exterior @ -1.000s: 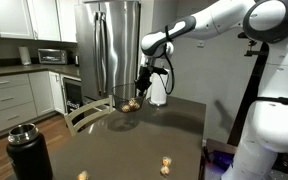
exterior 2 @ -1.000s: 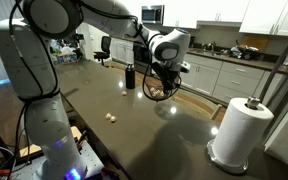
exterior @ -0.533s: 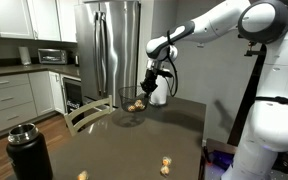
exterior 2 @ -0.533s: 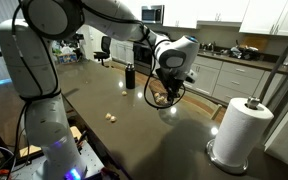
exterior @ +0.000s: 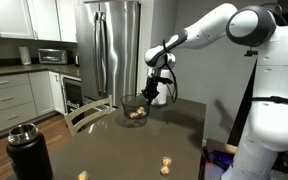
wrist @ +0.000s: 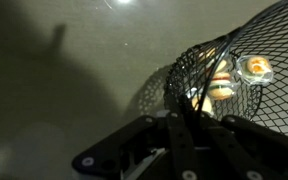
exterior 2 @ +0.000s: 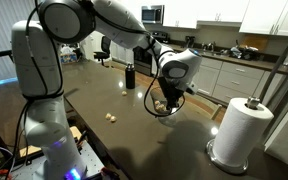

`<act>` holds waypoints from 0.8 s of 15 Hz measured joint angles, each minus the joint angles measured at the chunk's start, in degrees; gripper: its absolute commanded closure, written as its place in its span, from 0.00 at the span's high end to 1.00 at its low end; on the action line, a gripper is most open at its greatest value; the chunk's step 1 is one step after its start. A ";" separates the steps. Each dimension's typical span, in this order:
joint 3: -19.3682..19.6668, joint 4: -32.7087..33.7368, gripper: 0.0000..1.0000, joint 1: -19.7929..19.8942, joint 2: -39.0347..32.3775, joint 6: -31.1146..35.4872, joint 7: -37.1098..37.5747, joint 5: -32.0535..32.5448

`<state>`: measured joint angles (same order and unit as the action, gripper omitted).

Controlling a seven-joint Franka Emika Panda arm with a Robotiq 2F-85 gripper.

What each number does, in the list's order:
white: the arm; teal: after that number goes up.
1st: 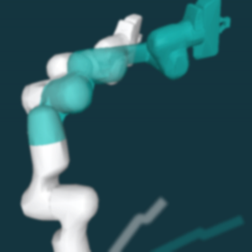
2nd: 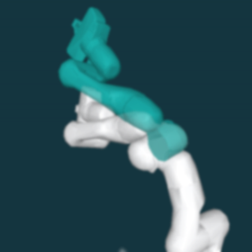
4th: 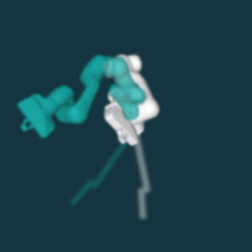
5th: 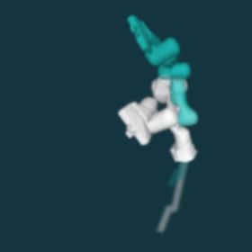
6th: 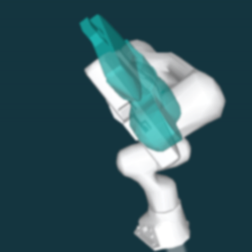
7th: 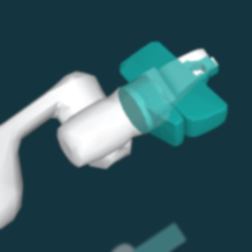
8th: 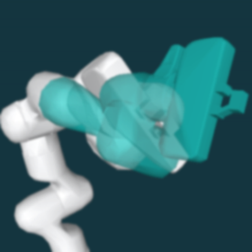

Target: Pick the black basket and move it to the right

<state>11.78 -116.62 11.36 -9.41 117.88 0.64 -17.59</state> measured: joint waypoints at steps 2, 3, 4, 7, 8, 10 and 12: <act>0.00 0.10 0.06 0.34 -1.29 -0.01 0.00 -1.02; 0.00 0.15 0.06 0.56 -1.94 -0.01 0.00 -1.60; 0.00 0.28 0.06 0.80 -2.62 -0.04 0.00 -2.34; -0.01 0.67 0.07 1.69 -4.62 -0.05 -0.02 -4.28; -0.01 0.90 0.06 2.04 -5.24 -0.07 -0.03 -4.85; -0.03 1.42 0.06 2.69 -6.43 -0.15 -0.03 -5.61; -0.03 2.14 0.07 3.22 -7.54 -0.40 -0.03 -6.02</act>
<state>11.75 -114.48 14.58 -16.95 117.47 0.61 -23.61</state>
